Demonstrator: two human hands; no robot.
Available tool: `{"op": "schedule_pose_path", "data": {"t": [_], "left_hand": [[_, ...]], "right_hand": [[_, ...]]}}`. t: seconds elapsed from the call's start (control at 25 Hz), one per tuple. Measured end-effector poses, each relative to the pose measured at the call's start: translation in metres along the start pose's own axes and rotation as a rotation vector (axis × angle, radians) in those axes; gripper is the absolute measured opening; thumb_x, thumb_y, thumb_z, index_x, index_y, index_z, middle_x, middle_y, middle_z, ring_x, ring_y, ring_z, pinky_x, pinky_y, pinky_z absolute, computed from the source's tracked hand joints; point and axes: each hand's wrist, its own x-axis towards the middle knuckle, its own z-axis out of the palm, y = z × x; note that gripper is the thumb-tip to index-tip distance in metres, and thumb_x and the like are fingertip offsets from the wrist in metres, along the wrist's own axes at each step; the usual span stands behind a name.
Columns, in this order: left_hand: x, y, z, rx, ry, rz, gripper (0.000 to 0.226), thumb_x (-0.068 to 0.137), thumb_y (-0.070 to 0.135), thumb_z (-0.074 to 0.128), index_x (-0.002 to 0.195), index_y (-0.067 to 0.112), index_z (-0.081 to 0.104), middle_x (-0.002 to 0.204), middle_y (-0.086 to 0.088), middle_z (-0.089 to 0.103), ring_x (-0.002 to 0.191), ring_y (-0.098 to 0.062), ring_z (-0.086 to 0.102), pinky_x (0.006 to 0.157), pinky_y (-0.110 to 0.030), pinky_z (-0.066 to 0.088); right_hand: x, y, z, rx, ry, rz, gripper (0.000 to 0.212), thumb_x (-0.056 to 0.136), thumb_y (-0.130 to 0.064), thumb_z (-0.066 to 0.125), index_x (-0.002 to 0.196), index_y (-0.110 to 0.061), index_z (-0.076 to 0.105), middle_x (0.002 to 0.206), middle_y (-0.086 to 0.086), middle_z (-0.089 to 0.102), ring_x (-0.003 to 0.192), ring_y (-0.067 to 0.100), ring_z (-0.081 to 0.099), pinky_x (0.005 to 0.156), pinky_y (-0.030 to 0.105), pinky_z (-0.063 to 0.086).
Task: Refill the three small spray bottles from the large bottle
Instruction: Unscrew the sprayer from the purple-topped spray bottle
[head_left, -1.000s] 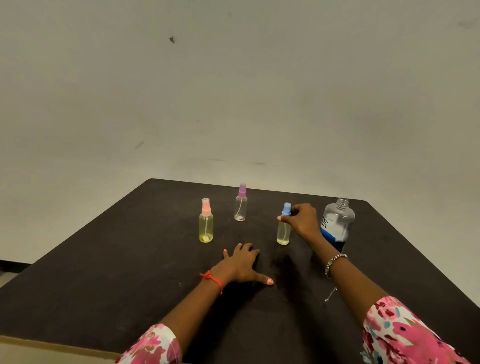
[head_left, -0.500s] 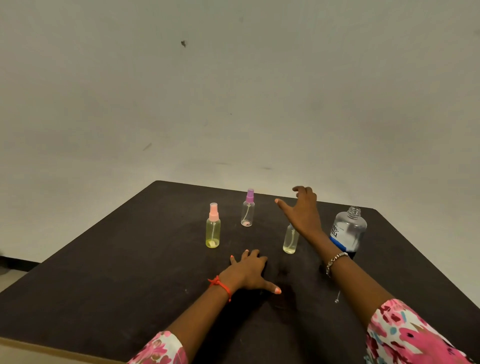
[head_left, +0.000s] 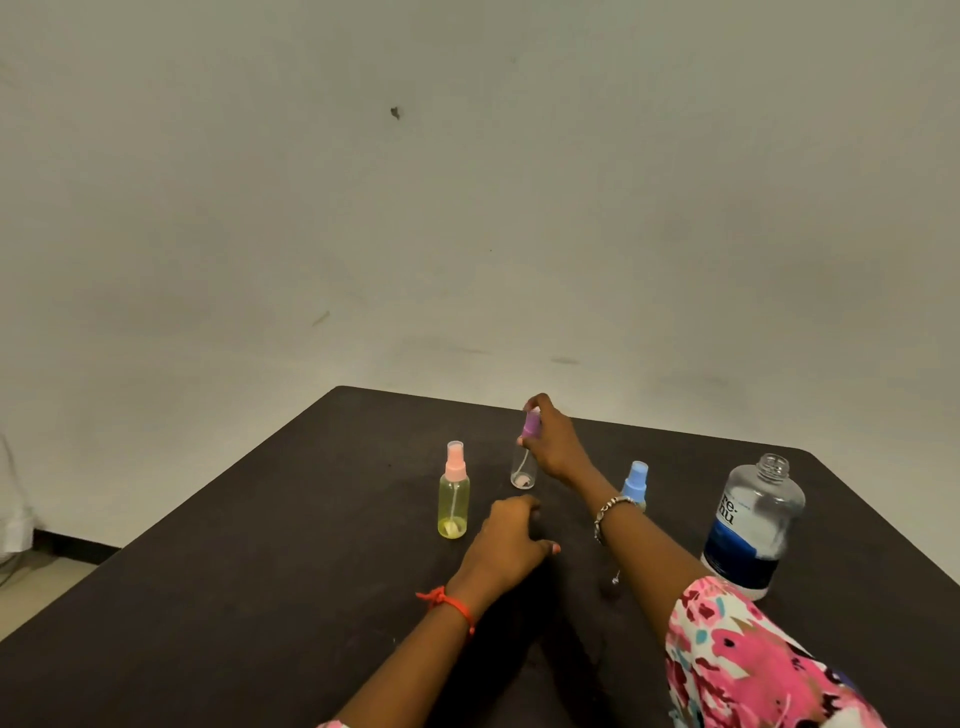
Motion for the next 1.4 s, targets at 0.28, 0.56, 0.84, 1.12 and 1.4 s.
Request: {"op": "schedule_pose_path", "data": {"t": [0.28,0.56,0.84,1.12,1.4], "left_hand": [[0.002,0.018,-0.002,-0.118,0.218,0.014,0.065,0.075,0.015,0.072,0.131,0.006,0.04,0.133,-0.012,0.046,0.124,-0.024,0.045,0.102,-0.03,0.039],[-0.006,0.049,-0.002,-0.196,0.379,-0.05,0.048,0.077,0.022,0.071,0.117,0.005,0.052,0.123,-0.015,0.053,0.115,-0.024,0.051,0.095,-0.032,0.044],[-0.021,0.07,-0.019,-0.299,0.171,0.027,0.021,0.077,0.017,0.07,0.09,0.002,0.062,0.094,-0.015,0.066,0.085,-0.016,0.06,0.071,-0.02,0.046],[-0.024,0.083,-0.021,-0.283,0.175,0.06,0.022,0.078,0.018,0.07,0.092,0.004,0.061,0.089,-0.009,0.062,0.084,-0.014,0.059,0.068,-0.017,0.044],[-0.025,0.084,-0.025,-0.217,0.201,0.091,0.028,0.075,0.02,0.073,0.093,0.002,0.062,0.084,-0.004,0.059,0.08,-0.014,0.057,0.06,-0.012,0.041]], "right_hand": [[-0.015,-0.013,-0.032,-0.106,-0.047,0.003,0.032,0.075,0.002,0.067,0.105,0.002,0.055,0.113,0.021,0.055,0.093,0.027,0.053,0.074,0.026,0.046],[-0.046,-0.06,-0.085,-0.234,-0.345,-0.128,0.028,0.076,-0.003,0.068,0.103,-0.003,0.061,0.099,0.01,0.06,0.075,0.01,0.055,0.063,0.015,0.045],[-0.069,-0.071,-0.117,-0.205,-0.371,-0.32,0.036,0.069,0.021,0.049,0.092,0.001,0.068,0.083,0.014,0.069,0.07,0.011,0.062,0.063,0.012,0.05],[-0.073,-0.072,-0.135,-0.175,-0.503,-0.272,0.045,0.073,0.01,0.062,0.115,-0.005,0.053,0.115,0.013,0.057,0.103,0.02,0.054,0.085,0.034,0.05],[-0.078,-0.071,-0.136,-0.293,-0.368,-0.202,0.019,0.078,-0.021,0.07,0.087,-0.004,0.067,0.08,0.012,0.067,0.064,0.012,0.057,0.06,0.021,0.045]]}}
